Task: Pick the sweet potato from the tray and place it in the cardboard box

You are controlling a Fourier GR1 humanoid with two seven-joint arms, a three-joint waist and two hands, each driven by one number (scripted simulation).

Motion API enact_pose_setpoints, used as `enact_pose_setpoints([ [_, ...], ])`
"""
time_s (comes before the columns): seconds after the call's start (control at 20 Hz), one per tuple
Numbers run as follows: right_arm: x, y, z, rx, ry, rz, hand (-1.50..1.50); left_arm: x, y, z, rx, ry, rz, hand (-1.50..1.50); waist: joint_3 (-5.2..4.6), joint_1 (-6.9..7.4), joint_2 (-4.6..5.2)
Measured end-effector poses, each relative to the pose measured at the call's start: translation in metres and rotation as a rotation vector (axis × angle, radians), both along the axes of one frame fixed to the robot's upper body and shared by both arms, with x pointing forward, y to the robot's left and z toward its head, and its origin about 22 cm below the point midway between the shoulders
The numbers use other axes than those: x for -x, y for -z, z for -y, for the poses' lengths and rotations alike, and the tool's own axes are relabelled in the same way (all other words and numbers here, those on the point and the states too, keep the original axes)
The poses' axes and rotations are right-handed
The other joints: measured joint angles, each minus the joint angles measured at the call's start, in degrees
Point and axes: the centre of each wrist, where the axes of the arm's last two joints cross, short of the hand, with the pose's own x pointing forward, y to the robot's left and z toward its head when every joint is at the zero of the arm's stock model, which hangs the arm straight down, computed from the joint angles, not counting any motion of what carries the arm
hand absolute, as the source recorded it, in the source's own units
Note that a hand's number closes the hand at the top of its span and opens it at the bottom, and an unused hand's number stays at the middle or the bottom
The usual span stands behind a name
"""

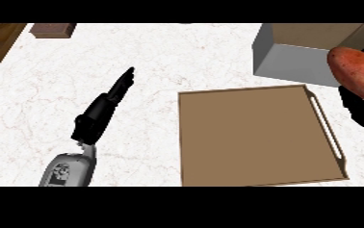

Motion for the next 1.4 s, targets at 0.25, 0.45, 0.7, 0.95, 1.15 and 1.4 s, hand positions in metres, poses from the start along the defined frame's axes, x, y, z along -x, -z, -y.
enact_pose_setpoints([
  [0.25, -0.035, -0.011, 0.011, -0.041, 0.008, -0.001, 1.5, -0.001, -0.004, 0.003, -0.002, -0.001, 0.009, 0.0, -0.01, 0.15, 0.03],
  [0.45, -0.064, -0.009, 0.015, -0.072, 0.015, -0.003, 1.5, -0.002, -0.003, 0.003, -0.001, 0.006, 0.004, 0.0, 0.0, 0.22, 0.07],
  [0.7, -0.096, -0.012, 0.031, -0.061, 0.067, 0.003, 1.5, -0.003, -0.008, 0.008, -0.003, 0.007, 0.013, 0.0, 0.0, 0.4, 0.11],
  [0.95, -0.126, 0.006, 0.043, -0.006, 0.091, -0.022, 1.5, -0.003, -0.009, 0.004, -0.004, 0.012, 0.011, 0.0, 0.0, 0.51, 0.18],
  [1.15, -0.146, 0.035, 0.045, 0.028, 0.106, -0.054, 1.5, -0.004, -0.011, 0.01, -0.002, 0.012, 0.01, 0.0, 0.01, 0.55, 0.21],
  [1.4, -0.172, 0.064, 0.048, 0.021, 0.126, -0.111, 1.5, -0.003, -0.007, 0.01, 0.004, 0.018, 0.009, 0.0, 0.03, 0.85, 0.36],
])
